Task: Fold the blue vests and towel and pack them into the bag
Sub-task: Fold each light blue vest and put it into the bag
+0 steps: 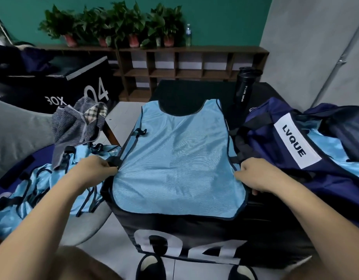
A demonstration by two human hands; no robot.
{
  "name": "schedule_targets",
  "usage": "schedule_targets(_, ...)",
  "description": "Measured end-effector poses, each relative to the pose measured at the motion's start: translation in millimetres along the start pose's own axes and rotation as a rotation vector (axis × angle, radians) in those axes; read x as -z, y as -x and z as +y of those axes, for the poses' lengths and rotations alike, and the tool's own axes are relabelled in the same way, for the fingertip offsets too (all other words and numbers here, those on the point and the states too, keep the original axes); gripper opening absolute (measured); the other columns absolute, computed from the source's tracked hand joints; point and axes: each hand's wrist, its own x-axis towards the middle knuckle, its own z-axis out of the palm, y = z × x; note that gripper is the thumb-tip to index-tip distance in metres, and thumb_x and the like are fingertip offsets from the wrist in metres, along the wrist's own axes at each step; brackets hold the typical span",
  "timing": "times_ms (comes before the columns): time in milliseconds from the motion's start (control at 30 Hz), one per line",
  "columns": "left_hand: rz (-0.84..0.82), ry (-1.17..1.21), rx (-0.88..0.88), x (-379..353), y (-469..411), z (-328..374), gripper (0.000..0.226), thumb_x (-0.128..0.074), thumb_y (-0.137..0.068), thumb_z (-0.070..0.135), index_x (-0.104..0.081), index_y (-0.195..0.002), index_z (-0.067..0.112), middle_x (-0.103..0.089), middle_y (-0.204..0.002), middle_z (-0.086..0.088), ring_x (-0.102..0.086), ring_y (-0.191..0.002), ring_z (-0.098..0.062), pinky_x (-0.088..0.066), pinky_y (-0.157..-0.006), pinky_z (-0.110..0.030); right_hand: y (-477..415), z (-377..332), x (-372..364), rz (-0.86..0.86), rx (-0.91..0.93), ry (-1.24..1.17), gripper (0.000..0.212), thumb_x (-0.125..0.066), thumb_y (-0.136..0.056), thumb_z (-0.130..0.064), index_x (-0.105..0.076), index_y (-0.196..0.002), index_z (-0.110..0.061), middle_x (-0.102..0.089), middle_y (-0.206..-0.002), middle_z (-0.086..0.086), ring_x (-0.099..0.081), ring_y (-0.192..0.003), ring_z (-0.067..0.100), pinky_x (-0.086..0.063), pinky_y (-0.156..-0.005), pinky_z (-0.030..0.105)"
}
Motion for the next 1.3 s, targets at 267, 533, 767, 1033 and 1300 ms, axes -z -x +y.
schedule_targets(267, 0.013, -0.202, -0.005, 2.8, 3.5, 5.9, 0.043, -0.072, -0.093, 0.039, -0.069, -0.071, 0.002, -0.073, -0.079, -0.018, -0.056, -0.063, -0.024, -0.039, -0.057, -0.031, -5.6, 8.3, -0.4, 0.024, 0.0, 0.094, 0.034, -0.056, -0.092, -0.033, -0.062, -0.068, -0.01, -0.066, -0.047, 0.001, -0.062, -0.04, 0.018, -0.062, -0.06, 0.034)
schedule_targets(533, 0.408, -0.098, -0.334, -8.1, 3.0, 32.4, 0.011, -0.074, -0.09, 0.024, -0.067, -0.086, 0.018, -0.065, -0.081, 0.001, -0.061, -0.073, -0.019, -0.05, -0.064, -0.036, 3.6, -12.1, -9.8, 0.414, 0.26, 0.029, 0.015, -0.058, -0.094, -0.034, -0.049, -0.089, -0.023, -0.061, -0.089, -0.004, -0.06, -0.086, 0.027, -0.051, -0.071, 0.039)
schedule_targets(767, 0.192, -0.138, -0.641, -56.9, -25.4, 63.0, 0.034, -0.062, -0.105, 0.022, -0.064, -0.139, 0.016, -0.063, -0.141, -0.001, -0.065, -0.119, -0.026, -0.053, -0.1, -0.04, -25.7, -32.7, -53.6, 0.178, 0.501, 0.012, 0.061, -0.039, -0.113, -0.046, -0.028, -0.167, -0.022, -0.029, -0.172, -0.006, -0.023, -0.158, 0.014, -0.022, -0.129, 0.032)
schedule_targets(1033, 0.0, -0.203, -0.446, -65.2, -50.5, 69.9, 0.07, -0.047, -0.108, 0.057, -0.032, -0.166, 0.02, -0.021, -0.176, -0.001, -0.032, -0.158, -0.027, -0.028, -0.127, -0.039, -53.6, -24.2, -53.3, 0.143, 0.25, 0.1, 0.087, -0.02, -0.107, -0.069, -0.007, -0.17, -0.009, -0.001, -0.178, 0.006, 0.002, -0.164, 0.019, -0.003, -0.133, 0.039)
schedule_targets(1300, 0.1, -0.328, -0.203, -58.8, -64.4, 68.0, 0.093, -0.028, -0.095, 0.085, -0.047, -0.146, 0.01, -0.042, -0.156, -0.014, -0.035, -0.148, -0.031, -0.038, -0.116, -0.052, -56.3, -31.3, -48.9, 0.187, -0.002, 0.331, 0.095, -0.013, -0.106, -0.07, -0.006, -0.166, 0.003, -0.002, -0.176, 0.022, -0.003, -0.164, 0.032, -0.008, -0.133, 0.044)
